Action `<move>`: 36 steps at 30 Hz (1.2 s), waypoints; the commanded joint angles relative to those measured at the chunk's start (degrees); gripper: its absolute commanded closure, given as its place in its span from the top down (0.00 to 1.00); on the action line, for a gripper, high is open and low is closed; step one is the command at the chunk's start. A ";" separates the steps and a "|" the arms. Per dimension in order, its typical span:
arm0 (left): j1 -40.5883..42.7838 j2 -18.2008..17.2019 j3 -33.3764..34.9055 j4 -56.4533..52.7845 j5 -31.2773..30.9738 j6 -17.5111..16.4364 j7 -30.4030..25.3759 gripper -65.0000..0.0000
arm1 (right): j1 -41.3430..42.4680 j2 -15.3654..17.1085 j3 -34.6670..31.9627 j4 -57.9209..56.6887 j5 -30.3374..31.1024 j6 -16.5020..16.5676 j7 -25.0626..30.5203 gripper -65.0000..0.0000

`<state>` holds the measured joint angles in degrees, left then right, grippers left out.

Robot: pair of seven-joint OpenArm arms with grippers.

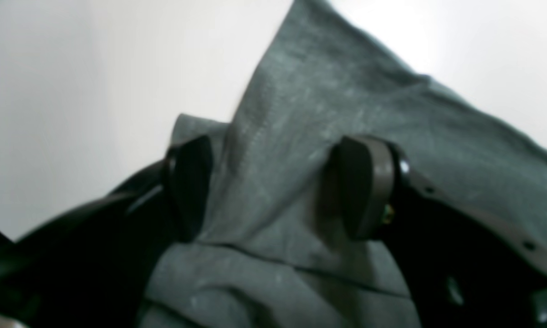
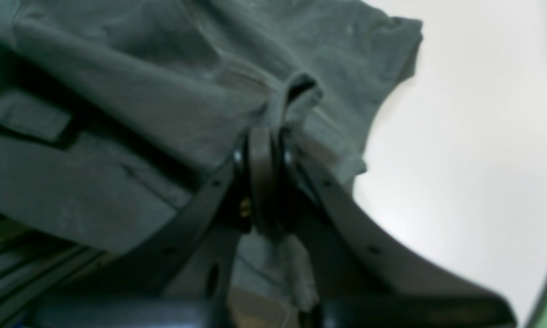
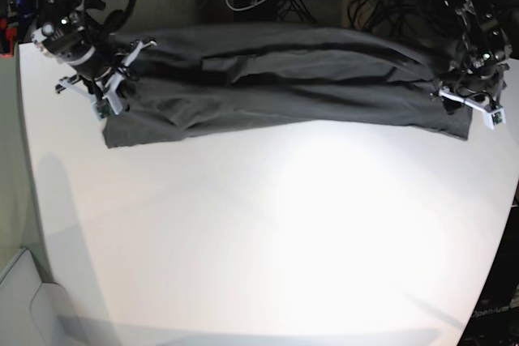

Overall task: Layout the t-shirt on the table in an organized manner, then fold the t-shirt properly
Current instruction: 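Smooth the folded shirt ends with both grippers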

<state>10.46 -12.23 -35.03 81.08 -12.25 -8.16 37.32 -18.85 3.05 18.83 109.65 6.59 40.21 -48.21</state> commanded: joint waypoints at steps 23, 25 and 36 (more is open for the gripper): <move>1.19 -0.47 -0.27 3.71 0.16 -6.47 1.14 0.66 | 0.52 -1.42 8.47 1.52 0.66 -0.21 0.69 0.53; 1.54 -0.47 -0.27 4.94 -0.19 -6.47 1.14 0.66 | 0.52 -1.51 7.68 2.75 0.66 -0.21 0.69 0.53; 2.07 -0.39 -0.36 10.48 -0.28 -6.03 1.32 0.66 | -1.06 -3.53 2.49 3.01 0.66 -0.21 0.43 0.52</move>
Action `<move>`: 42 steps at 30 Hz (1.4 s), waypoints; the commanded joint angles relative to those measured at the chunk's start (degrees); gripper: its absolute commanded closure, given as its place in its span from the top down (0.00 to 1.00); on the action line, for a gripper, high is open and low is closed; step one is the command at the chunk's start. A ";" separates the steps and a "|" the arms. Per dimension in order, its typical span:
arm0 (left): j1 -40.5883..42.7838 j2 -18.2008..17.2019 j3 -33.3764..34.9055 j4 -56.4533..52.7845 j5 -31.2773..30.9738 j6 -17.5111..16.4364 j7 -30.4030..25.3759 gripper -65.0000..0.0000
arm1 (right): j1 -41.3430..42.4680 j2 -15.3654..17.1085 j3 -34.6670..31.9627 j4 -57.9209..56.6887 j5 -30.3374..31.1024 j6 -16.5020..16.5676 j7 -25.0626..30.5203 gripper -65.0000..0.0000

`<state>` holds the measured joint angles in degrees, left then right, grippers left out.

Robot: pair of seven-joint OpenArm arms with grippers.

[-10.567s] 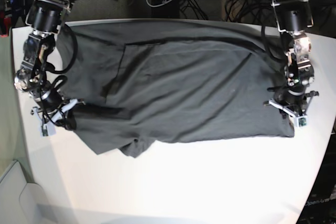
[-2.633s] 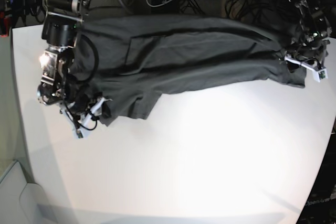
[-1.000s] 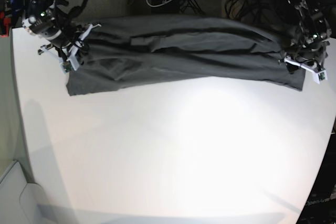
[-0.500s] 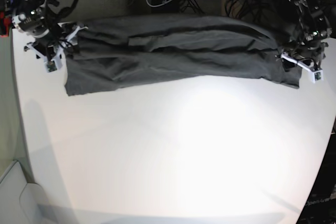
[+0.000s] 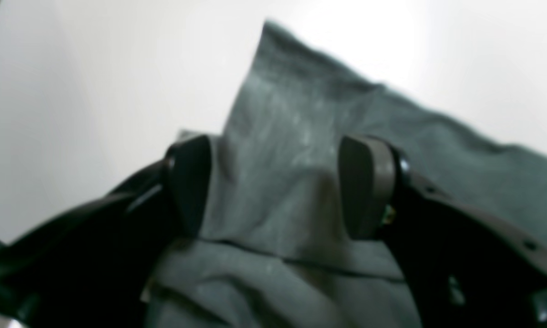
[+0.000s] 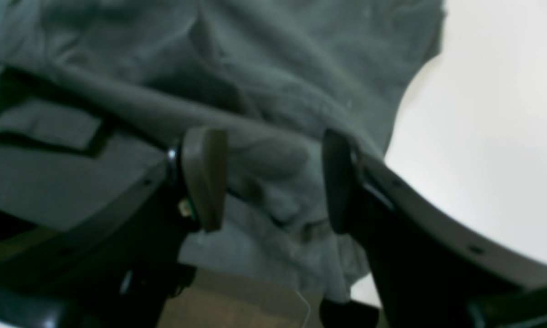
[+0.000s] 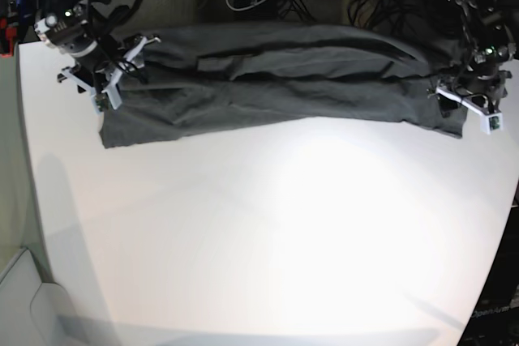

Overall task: Layout the t-shirt on the table in an organized manner, then fold the t-shirt properly
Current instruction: 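Smooth the folded shirt ends with both grippers, then regrasp the strip end with the left gripper and pull it taut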

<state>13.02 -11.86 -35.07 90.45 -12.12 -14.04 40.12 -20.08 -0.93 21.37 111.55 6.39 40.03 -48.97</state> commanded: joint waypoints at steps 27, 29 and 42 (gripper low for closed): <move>-1.19 4.08 -6.91 -0.48 6.10 -0.33 9.60 0.02 | 2.80 0.45 -0.05 0.67 0.60 -0.03 1.28 0.52; -3.04 4.08 -6.91 -2.15 6.10 -0.24 9.60 0.02 | 3.15 0.45 -0.05 0.32 0.60 -0.03 0.93 0.52; -15.26 3.99 -6.73 -12.96 6.19 -0.33 10.30 0.02 | 6.93 2.82 0.22 -7.85 0.51 -0.03 1.37 0.52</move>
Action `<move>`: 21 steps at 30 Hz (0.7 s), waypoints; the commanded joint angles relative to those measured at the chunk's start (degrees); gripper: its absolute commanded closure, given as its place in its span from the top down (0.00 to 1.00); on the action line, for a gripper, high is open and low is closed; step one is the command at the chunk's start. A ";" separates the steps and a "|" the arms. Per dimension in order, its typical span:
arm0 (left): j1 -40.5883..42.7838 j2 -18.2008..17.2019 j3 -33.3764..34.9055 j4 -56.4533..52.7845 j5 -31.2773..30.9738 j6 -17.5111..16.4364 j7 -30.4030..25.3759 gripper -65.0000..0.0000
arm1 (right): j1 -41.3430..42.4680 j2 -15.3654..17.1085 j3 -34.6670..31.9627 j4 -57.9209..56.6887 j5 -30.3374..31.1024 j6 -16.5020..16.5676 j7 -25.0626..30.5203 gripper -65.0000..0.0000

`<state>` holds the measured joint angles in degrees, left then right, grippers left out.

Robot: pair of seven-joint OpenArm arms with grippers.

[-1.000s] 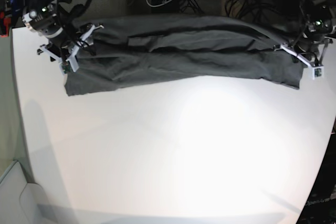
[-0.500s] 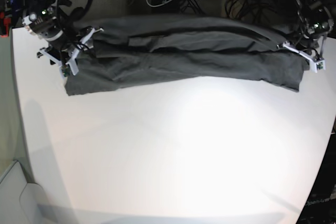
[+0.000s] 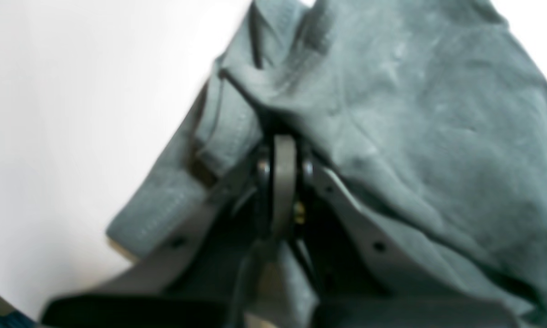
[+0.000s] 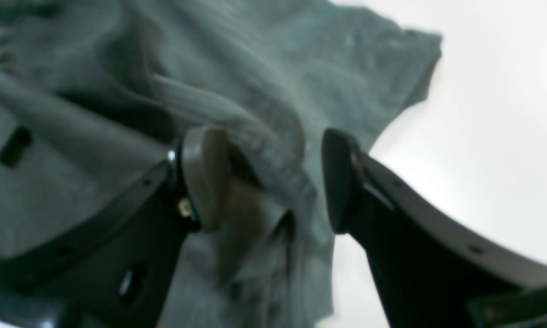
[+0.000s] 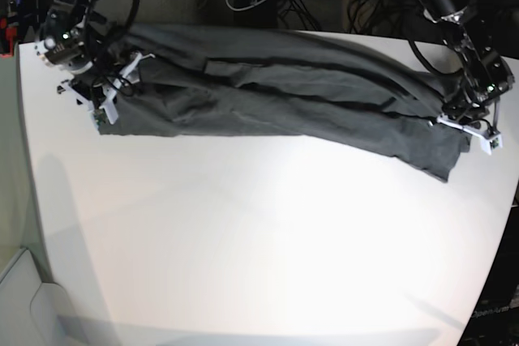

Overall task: Layout the t-shirt on the table in an organized manner, then fold the t-shirt properly
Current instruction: 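Regrasp the strip end with the left gripper and pull it taut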

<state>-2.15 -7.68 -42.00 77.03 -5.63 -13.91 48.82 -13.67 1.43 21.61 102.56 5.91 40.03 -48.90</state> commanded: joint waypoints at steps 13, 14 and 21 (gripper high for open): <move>5.01 -0.80 2.92 14.53 -0.39 -0.29 5.56 0.02 | 2.64 0.63 -0.29 0.51 0.99 -0.03 1.30 0.52; 4.92 -0.89 2.92 14.79 -0.39 -0.29 5.64 0.03 | 2.64 0.63 -0.29 0.51 0.99 -0.03 1.30 0.52; -1.14 -2.03 3.27 16.99 -0.31 -0.20 5.91 0.03 | 3.34 0.63 -0.29 0.43 0.99 -0.03 1.30 0.52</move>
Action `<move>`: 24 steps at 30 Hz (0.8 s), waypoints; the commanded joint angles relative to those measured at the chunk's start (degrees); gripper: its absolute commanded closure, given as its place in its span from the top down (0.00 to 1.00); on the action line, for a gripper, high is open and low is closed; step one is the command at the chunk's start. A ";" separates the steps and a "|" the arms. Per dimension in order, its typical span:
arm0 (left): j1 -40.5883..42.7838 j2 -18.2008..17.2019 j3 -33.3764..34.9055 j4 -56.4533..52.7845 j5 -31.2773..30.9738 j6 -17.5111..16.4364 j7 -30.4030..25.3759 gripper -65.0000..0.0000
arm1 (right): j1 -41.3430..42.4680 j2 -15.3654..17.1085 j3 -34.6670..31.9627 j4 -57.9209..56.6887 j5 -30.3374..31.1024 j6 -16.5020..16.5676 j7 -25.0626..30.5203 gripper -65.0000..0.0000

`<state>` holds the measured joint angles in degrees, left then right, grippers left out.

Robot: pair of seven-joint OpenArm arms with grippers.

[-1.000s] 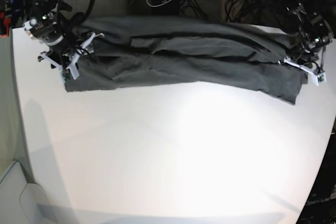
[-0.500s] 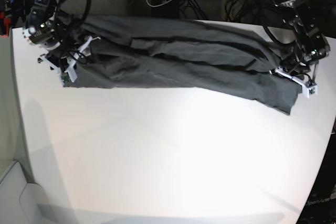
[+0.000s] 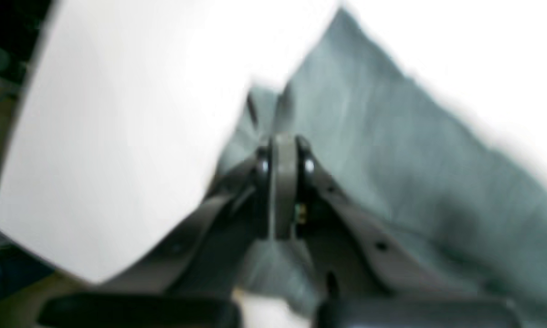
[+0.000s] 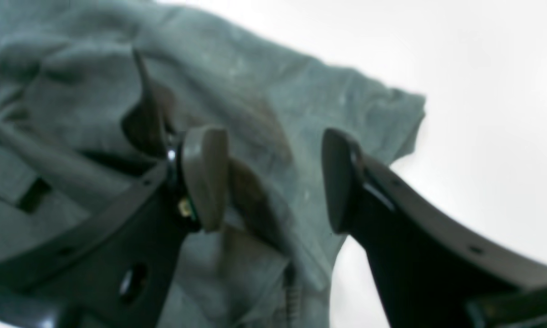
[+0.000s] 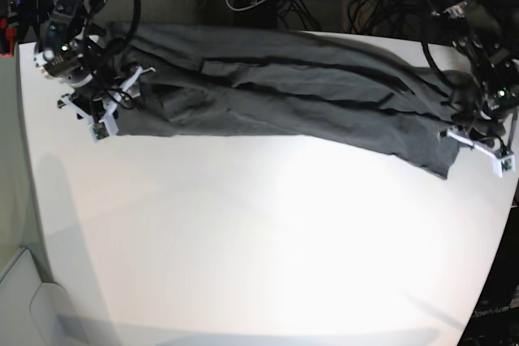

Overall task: Layout the t-shirt on the table in an organized manner, then fold the t-shirt properly
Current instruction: 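Regrasp the strip end with the left gripper and pull it taut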

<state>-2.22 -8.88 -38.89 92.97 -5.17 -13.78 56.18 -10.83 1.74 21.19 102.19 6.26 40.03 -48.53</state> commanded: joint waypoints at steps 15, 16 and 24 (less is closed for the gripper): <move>-16.64 -0.92 0.26 -18.90 -0.76 -0.24 -7.61 0.68 | 0.59 1.47 0.04 0.80 0.64 -0.03 0.93 0.52; -16.73 -0.74 0.26 -20.05 -0.76 -0.24 -8.75 0.74 | 0.68 1.47 0.04 0.80 0.64 -0.03 0.93 0.52; -17.17 -0.48 0.26 -29.80 -0.85 -0.24 -15.00 0.82 | 0.68 1.56 0.04 0.80 0.64 -0.03 0.93 0.52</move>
<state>-17.85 -8.60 -38.79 62.15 -5.43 -13.74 42.19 -10.68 2.85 21.12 102.10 6.26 40.03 -48.71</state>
